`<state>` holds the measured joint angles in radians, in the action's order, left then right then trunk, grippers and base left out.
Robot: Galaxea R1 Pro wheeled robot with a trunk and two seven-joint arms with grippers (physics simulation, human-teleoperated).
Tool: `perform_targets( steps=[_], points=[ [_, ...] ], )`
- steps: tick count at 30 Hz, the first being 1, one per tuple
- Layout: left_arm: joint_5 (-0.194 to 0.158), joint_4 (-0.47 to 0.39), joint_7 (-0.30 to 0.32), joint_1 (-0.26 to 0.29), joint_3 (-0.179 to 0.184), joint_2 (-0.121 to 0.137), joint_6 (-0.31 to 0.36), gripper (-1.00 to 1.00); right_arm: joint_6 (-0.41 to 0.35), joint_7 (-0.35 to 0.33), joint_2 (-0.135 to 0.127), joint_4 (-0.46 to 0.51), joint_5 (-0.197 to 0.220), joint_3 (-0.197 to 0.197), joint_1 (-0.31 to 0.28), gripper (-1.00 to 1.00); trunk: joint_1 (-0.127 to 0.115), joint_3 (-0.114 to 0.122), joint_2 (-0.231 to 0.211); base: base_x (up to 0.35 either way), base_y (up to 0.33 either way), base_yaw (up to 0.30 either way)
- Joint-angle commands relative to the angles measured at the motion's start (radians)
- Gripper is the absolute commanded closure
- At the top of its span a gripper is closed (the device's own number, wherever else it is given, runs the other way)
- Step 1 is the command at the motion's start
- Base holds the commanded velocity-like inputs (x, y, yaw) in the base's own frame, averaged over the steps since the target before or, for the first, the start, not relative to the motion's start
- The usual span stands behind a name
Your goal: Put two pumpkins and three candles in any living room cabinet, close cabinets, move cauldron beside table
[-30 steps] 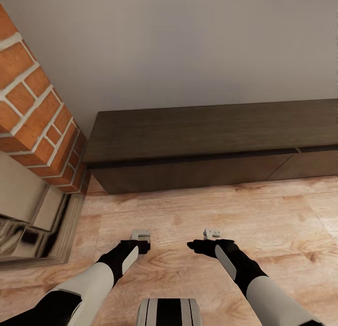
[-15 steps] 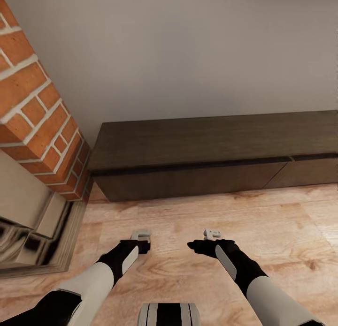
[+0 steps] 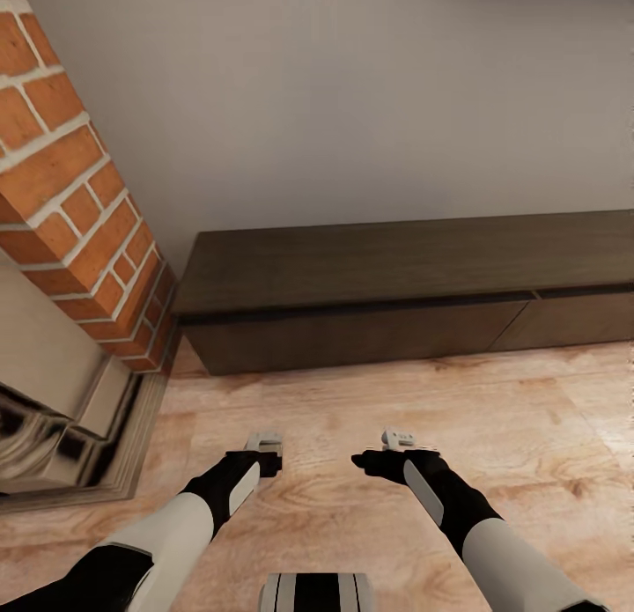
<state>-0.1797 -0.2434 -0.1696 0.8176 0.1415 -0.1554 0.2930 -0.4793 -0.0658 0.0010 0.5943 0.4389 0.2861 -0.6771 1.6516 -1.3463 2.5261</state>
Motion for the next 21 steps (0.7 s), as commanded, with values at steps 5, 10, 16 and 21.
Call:
perform_targets(
  steps=[5, 10, 16, 21],
  points=[
    [-0.010, -0.002, -0.007, 0.000, 0.009, 0.000, 0.005, 1.00, -0.004, -0.002, -0.001, 0.001, -0.002, 0.001, 0.000, -1.00, -0.001, 0.005, 0.000, -0.169, 0.000, 0.000],
    [-0.010, -0.002, -0.007, 0.000, 0.009, 0.000, 0.004, 1.00, -0.004, -0.002, -0.001, 0.001, -0.002, 0.001, 0.000, -1.00, -0.001, 0.012, 0.000, -0.017, 0.000, 0.000],
    [-0.010, -0.002, -0.007, 0.000, 0.009, 0.000, 0.004, 1.00, -0.004, -0.002, 0.000, 0.001, -0.002, 0.001, 0.000, -1.00, -0.001, 0.022, 0.000, -0.002, 0.000, 0.000],
    [-0.010, -0.002, -0.008, 0.000, 0.009, 0.000, 0.003, 1.00, -0.005, -0.002, -0.001, 0.001, -0.002, 0.001, -0.001, -1.00, -0.001, 0.030, 0.000, 0.000, 0.000, 0.000]
  ],
)
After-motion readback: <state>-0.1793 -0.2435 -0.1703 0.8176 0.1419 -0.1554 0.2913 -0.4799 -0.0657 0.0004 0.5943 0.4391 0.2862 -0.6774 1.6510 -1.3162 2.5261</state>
